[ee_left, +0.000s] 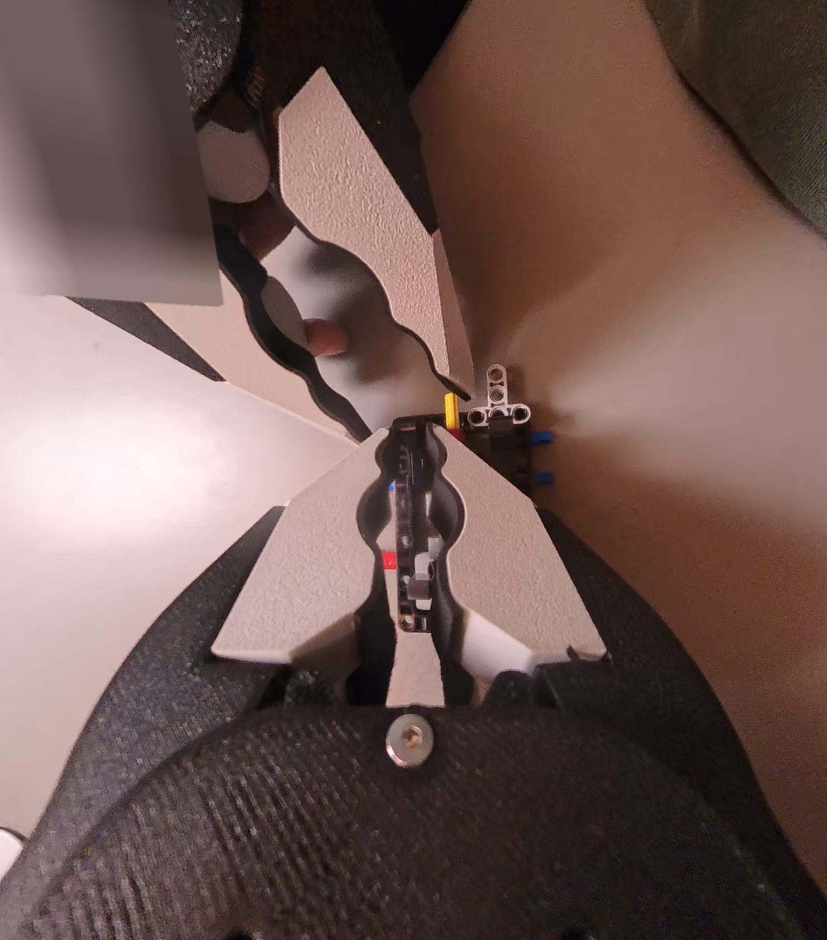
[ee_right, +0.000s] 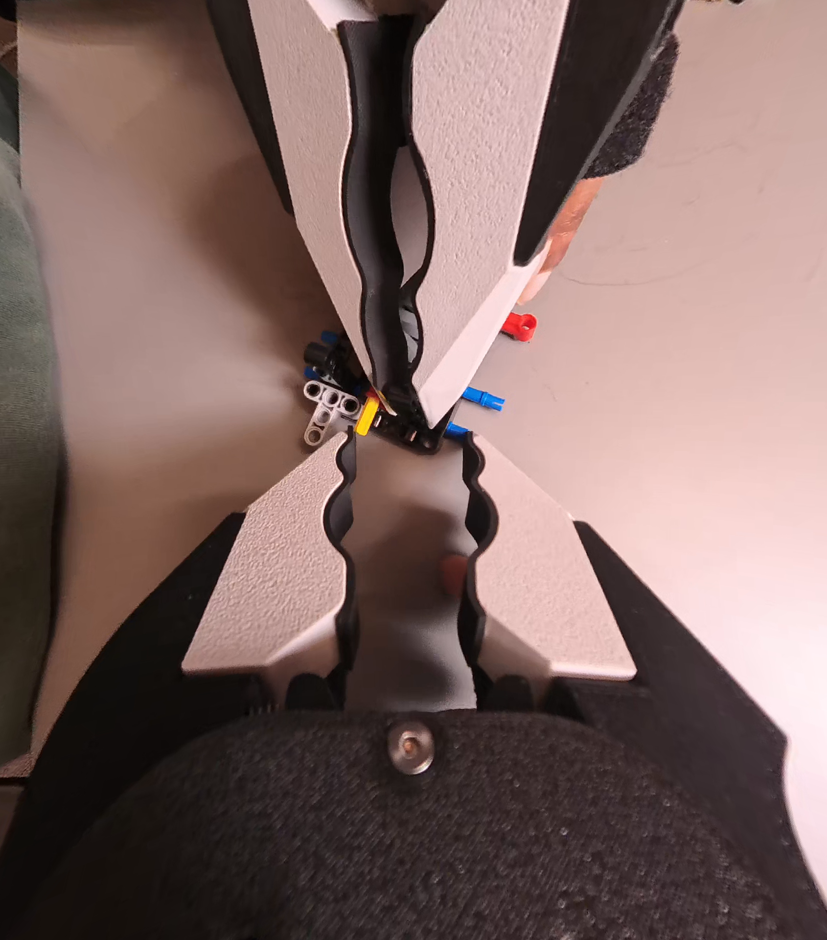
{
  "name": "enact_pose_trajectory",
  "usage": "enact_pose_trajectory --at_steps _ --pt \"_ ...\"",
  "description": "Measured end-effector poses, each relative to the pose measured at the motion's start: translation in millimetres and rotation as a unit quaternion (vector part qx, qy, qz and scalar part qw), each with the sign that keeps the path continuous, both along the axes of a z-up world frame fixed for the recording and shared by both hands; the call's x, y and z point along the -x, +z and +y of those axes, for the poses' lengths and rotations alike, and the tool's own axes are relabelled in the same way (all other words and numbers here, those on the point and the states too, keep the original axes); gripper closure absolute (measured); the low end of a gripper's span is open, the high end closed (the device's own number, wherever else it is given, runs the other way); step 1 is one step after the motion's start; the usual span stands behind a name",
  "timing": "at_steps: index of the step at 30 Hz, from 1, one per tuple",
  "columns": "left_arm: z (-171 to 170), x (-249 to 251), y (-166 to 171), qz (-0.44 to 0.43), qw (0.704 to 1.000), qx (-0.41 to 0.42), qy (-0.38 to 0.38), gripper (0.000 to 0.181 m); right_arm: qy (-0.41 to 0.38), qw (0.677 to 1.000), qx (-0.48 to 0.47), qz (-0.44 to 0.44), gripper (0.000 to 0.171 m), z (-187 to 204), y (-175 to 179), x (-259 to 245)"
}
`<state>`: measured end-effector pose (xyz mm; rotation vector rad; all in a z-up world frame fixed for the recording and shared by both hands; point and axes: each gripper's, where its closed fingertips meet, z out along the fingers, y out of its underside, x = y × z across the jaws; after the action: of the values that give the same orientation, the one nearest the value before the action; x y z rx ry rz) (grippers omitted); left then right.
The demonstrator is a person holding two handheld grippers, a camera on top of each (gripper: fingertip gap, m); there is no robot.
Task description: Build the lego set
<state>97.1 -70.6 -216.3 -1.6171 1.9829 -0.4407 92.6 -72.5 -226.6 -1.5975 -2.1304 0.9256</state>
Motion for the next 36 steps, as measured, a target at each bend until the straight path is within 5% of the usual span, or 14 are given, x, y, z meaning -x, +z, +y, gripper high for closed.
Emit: enact_pose_trajectory --at_steps 8,11,17,21,27,36 --pt "2 -2 3 -0.013 0.998 0.045 0.029 0.172 -0.022 0.999 0.036 0.015 0.122 6 7 0" --pt "6 -3 14 -0.05 0.992 0.094 0.068 0.135 -0.034 0.998 0.043 0.037 0.12 16 13 -5" --pt "18 19 60 -0.151 0.968 0.12 0.159 0.111 -0.035 0.995 0.046 0.081 0.126 28 24 -11" --pt "-7 49 35 -0.128 0.958 0.135 0.217 0.095 -0.005 0.995 0.012 0.101 0.134 23 24 -11" --pt "-23 60 -11 -0.1 0.953 0.144 0.245 0.085 0.043 0.995 -0.005 0.084 0.136 -2 23 2" --pt "-15 58 -17 -0.092 0.958 0.098 0.253 0.106 -0.087 0.993 0.071 0.027 0.129 13 22 5"
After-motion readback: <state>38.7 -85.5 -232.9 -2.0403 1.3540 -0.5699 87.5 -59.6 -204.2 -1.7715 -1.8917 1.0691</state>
